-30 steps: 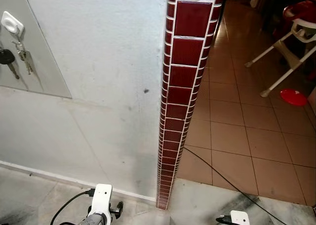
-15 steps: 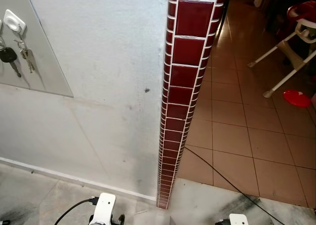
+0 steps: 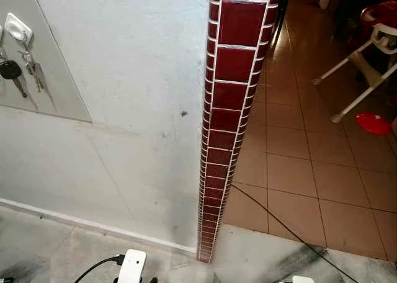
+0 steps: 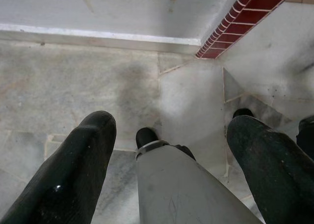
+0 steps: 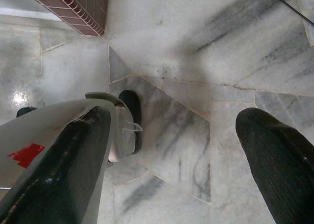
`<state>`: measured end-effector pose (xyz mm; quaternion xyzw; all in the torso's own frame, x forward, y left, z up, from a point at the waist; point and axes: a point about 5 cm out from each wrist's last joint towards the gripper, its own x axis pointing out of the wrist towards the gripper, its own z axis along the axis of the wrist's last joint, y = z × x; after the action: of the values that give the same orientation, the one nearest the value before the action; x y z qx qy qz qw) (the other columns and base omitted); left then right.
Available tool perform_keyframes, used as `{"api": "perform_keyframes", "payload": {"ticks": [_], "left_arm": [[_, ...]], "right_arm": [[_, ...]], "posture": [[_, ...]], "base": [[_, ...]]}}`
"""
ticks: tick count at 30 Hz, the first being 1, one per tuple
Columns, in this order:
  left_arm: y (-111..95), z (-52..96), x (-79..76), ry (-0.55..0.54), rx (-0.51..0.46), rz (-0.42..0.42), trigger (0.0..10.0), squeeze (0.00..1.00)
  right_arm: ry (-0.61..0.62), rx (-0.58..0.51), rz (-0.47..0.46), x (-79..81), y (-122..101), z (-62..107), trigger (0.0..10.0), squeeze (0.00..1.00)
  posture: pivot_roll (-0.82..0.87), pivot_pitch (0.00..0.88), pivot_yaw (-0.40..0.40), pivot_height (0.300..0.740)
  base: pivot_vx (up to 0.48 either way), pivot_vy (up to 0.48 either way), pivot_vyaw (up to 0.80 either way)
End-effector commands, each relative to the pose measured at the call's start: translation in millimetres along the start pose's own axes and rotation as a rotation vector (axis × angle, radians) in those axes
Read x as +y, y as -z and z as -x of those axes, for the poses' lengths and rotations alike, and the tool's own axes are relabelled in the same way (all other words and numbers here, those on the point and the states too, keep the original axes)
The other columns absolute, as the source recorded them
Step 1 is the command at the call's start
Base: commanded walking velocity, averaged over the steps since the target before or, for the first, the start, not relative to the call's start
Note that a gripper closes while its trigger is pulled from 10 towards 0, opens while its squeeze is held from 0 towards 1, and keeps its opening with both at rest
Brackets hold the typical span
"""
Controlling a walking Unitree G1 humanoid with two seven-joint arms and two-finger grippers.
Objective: Hang keys on a hook
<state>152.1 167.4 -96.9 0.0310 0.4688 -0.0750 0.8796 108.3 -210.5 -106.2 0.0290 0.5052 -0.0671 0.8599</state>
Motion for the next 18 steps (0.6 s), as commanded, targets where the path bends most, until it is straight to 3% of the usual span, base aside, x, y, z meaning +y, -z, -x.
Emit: {"api": "perform_keyframes", "payload": {"ticks": [1, 18], "left_arm": [[3.6, 1.4, 4.0, -0.019, 0.009, 0.021, 10.0, 0.0], [0.9, 1.1, 6.5, -0.026, 0.0, 0.041, 10.0, 0.0]], "right_arm": [[-0.005, -0.004, -0.011, 1.9, 0.0, -0.1, 10.0, 0.0], [-0.02, -0.029, 0.034, 1.3, -17.7, -4.1, 10.0, 0.0]], "posture": [[-0.04, 0.0, 0.005, 0.74], [-0.03, 0.0, -0.004, 0.74]], "base": [[0.0, 0.0, 0.0], [0.0, 0.0, 0.0]]}}
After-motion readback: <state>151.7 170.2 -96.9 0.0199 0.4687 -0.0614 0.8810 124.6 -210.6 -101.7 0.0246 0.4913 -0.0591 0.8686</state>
